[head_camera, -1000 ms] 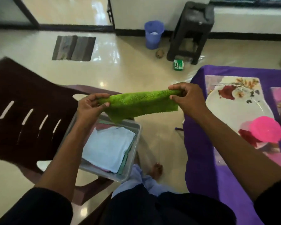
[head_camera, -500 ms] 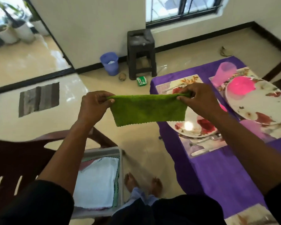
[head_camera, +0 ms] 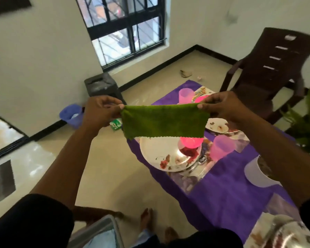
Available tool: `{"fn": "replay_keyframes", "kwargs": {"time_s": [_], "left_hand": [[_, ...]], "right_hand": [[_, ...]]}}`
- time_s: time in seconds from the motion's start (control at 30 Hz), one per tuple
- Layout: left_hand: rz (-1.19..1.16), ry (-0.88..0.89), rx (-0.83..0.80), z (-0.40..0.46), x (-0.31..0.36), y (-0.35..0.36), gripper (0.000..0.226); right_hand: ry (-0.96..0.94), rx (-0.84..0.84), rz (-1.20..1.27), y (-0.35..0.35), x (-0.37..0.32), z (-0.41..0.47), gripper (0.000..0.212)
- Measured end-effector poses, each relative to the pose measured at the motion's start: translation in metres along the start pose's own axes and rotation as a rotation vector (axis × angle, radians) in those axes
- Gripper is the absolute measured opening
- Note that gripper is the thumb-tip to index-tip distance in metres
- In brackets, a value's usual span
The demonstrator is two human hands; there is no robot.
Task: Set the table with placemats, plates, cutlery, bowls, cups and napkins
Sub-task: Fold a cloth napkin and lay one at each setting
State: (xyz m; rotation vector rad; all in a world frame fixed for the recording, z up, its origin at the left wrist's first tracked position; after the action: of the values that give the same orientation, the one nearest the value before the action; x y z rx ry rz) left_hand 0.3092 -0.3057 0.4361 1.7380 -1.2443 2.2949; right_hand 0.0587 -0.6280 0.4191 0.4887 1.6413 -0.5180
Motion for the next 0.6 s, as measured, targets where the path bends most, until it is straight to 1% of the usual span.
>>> {"fn": "replay_keyframes", "kwargs": {"time_s": [0.1,0.17,0.2,0.3,0.37,0.5,0.6], "left_hand": [[-0.027,0.086,-0.078,0.027,0.028,0.020,0.016],[0.009,0.113,-0.139,0.045,0.040,0.034,0.020],[0.038,0.124,-0.166,0.053,0.045,0.039,0.021],[0.152,0.223,-0.227,0.086,0.070,0.057,0.020],[0.224,0.286,-0.262,0.104,0.086,0.070,0.017],[0.269,0.400,-0.360,0.129,0.108,0.097,0.010],[0.245,0.436,-0.429,0.143,0.115,0.119,0.008]], "right_hand": [[0.037,0.059,-0.003,-0.030,-0.005,-0.001,0.037],[0.055,0.077,-0.029,-0.046,-0.009,-0.005,0.043],[0.056,0.081,-0.054,-0.052,-0.012,-0.008,0.042],[0.011,0.164,-0.155,-0.072,-0.032,-0.015,0.028],[-0.016,0.219,-0.202,-0.080,-0.045,-0.018,0.025],[-0.016,0.358,-0.216,-0.097,-0.055,-0.031,0.016],[-0.005,0.449,-0.192,-0.110,-0.053,-0.047,0.015]]}}
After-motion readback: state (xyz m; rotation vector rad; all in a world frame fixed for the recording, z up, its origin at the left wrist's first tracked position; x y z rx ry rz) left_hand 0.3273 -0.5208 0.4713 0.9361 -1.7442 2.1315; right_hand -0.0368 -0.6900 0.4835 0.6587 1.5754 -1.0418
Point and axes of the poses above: each hand's wrist, its own z-axis towards the middle knuckle, its own y-axis out of the palm, x = y × z, the point moved 7 cm from there along z, towards the middle knuckle, and after that the axes turned 13 degrees about z, right-handed, at the moved point
